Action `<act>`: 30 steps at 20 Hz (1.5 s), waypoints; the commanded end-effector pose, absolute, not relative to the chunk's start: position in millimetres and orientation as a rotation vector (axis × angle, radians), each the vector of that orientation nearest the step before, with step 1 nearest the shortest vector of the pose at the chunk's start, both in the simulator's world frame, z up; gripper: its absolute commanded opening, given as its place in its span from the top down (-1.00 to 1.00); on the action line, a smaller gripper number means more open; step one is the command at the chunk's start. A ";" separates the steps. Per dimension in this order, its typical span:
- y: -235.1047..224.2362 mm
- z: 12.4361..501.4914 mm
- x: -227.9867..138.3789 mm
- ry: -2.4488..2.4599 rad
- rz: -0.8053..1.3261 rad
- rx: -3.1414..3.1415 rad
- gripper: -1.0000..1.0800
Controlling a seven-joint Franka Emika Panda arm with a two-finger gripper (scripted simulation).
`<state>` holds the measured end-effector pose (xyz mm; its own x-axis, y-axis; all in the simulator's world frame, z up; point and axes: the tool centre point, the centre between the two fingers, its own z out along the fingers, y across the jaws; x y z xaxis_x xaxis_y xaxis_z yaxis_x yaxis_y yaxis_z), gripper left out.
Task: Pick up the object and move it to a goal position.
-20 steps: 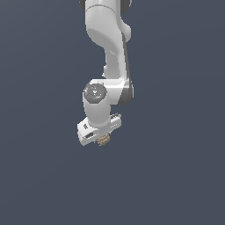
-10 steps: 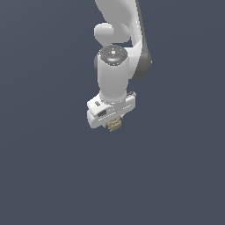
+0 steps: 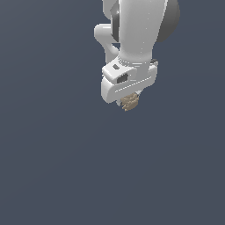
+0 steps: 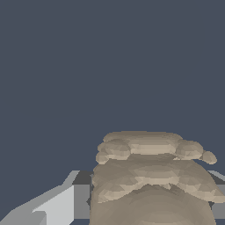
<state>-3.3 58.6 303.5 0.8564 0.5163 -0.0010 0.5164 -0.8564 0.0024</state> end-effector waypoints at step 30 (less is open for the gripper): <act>165.3 507.7 -42.1 0.839 0.000 3.027 1.00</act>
